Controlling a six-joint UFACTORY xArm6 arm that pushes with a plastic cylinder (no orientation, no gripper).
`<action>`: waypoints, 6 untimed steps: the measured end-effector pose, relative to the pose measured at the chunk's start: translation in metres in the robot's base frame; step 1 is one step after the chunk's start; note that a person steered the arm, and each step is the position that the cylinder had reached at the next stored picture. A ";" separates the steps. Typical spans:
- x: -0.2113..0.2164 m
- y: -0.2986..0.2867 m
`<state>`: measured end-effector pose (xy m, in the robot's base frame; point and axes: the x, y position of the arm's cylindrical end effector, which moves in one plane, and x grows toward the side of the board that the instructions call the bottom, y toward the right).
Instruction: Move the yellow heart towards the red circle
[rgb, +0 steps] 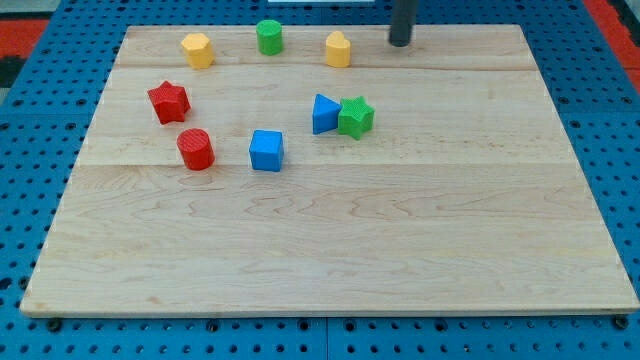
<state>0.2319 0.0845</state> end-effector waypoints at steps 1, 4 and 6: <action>0.013 -0.044; 0.046 -0.152; 0.064 -0.184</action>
<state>0.2960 -0.0993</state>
